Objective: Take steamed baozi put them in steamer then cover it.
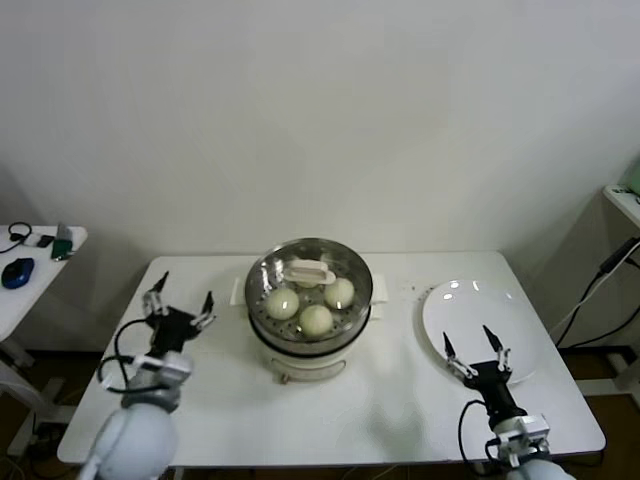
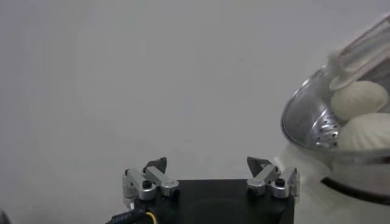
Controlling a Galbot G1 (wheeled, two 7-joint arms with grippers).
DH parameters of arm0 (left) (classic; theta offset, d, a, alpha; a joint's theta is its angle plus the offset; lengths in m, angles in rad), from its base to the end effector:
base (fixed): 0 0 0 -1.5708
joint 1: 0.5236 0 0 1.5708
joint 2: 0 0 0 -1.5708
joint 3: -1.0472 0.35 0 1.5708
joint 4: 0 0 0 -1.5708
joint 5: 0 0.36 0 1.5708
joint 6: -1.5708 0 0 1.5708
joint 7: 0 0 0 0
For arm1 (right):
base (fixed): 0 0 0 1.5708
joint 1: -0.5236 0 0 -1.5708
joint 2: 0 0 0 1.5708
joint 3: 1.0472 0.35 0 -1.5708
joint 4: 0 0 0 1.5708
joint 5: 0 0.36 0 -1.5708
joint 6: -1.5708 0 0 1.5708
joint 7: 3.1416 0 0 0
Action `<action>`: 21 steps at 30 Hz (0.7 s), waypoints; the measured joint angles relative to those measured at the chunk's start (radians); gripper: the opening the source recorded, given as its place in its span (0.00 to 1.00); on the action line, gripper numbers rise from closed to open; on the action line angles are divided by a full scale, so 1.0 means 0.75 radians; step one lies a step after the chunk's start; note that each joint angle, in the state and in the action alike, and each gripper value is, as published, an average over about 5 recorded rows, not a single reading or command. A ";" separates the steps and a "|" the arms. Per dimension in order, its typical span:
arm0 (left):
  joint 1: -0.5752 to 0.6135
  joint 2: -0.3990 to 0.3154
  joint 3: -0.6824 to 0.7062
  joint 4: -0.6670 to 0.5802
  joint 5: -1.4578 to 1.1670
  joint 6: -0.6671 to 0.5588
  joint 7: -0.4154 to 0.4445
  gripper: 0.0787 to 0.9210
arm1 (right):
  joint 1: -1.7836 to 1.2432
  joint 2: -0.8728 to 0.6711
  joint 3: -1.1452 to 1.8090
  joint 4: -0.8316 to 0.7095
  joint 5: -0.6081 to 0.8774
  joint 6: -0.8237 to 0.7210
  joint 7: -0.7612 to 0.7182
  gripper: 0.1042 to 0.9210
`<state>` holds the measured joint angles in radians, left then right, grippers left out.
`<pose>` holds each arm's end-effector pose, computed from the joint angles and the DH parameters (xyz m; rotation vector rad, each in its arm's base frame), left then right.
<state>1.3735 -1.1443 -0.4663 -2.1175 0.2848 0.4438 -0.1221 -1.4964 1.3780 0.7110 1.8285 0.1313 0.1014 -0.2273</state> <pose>0.2410 0.0513 -0.2458 0.0903 -2.8219 -1.0070 0.2034 -0.1131 -0.3656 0.1736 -3.0554 0.1720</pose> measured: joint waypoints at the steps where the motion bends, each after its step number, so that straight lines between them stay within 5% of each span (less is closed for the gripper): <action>1: 0.028 -0.008 -0.040 0.018 -0.065 -0.062 0.002 0.88 | -0.004 -0.006 -0.002 -0.001 0.008 0.002 -0.002 0.88; 10: 0.185 -0.079 -0.246 0.197 -0.463 -0.501 0.059 0.88 | -0.016 -0.036 -0.023 -0.018 0.071 0.027 -0.006 0.88; 21: 0.242 -0.130 -0.341 0.336 -0.638 -0.747 0.124 0.88 | -0.013 -0.077 -0.035 -0.044 0.133 0.032 -0.007 0.88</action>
<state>1.5553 -1.2417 -0.7221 -1.8654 -0.1936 -0.1164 -0.0292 -1.5064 1.3204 0.6848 1.7957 0.2309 0.1254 -0.2325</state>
